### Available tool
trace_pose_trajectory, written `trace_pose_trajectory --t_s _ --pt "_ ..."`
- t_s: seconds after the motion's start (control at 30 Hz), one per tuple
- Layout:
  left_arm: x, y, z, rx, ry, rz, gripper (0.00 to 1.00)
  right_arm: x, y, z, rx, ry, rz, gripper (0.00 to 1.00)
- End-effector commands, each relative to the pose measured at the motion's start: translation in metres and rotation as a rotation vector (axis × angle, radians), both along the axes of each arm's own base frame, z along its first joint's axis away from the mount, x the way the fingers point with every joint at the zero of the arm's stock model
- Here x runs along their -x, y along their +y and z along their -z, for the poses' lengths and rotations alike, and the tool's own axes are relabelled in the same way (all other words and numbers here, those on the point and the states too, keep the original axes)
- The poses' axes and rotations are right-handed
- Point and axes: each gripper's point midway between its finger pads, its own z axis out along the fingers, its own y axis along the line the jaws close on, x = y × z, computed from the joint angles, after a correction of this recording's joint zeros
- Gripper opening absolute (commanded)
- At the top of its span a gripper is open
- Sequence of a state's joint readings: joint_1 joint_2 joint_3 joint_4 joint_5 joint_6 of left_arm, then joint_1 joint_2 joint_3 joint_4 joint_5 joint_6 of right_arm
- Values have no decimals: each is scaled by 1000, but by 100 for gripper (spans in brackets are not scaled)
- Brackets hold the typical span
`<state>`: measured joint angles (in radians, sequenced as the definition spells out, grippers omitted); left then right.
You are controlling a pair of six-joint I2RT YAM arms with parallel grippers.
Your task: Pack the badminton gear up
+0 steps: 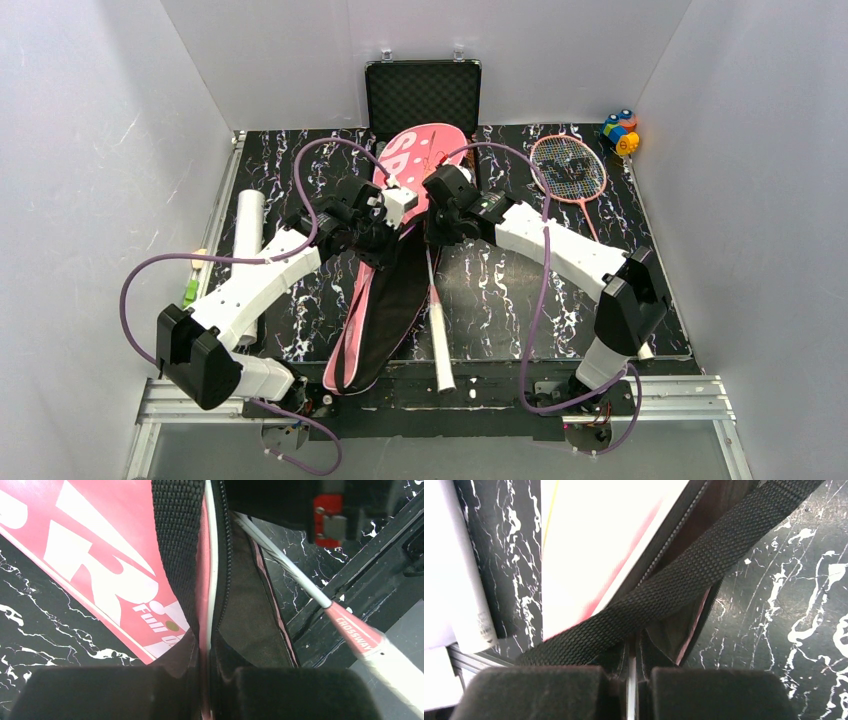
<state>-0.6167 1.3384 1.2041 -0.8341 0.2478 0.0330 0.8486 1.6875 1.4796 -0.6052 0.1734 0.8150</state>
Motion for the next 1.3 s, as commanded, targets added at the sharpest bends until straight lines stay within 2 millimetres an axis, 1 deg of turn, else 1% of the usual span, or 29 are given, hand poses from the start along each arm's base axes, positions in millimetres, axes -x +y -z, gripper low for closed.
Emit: trace_pose_trajectory --t_s 0.0,0.2,0.37,0.5,0.6,0.73,0.83,0.87,0.93,1.0,1.03,1.1,1.13,1.17,1.2,1.27 --pt "6 -7 -23 72 -41 35 0 -30 23 -38 -148 -90 90 1" --pt "10 -11 -24 89 -25 64 0 -44 25 -42 -205 -152 146 1" --pt "12 -12 -23 89 -19 85 0 -52 41 -49 -274 -218 96 1" --pt "10 -9 -16 65 -27 75 0 -45 50 -45 -304 -207 25 25" --pt "9 -7 -9 51 -24 69 0 -35 50 -47 -341 -215 -12 39" --pt "3 -4 -4 31 -38 47 0 -22 35 -46 -320 -223 -40 48" --pt "-2 -2 -4 17 -58 32 0 -15 18 -50 -300 -237 -48 55" --pt "-4 -1 -6 14 -64 29 0 -13 11 -53 -294 -244 -53 58" --pt "-5 -1 -10 12 -78 27 0 -15 -9 -61 -278 -262 -38 64" --pt "-6 1 -12 9 -88 25 0 -24 -40 -66 -237 -269 28 70" --pt "-6 2 -13 7 -93 24 0 -31 -60 -66 -213 -266 75 72" --pt "-6 3 -14 4 -102 22 0 -49 -106 -65 -171 -249 194 77" --pt "-6 5 -14 0 -106 20 0 -57 -137 -59 -129 -220 276 79" --pt "-7 6 -15 -2 -112 18 0 -67 -163 -58 -101 -218 350 80" --pt "-8 6 -16 -5 -117 15 0 -75 -193 -54 -65 -196 424 81" --pt "-9 8 -17 -7 -126 13 0 -88 -242 -44 3 -172 534 82"
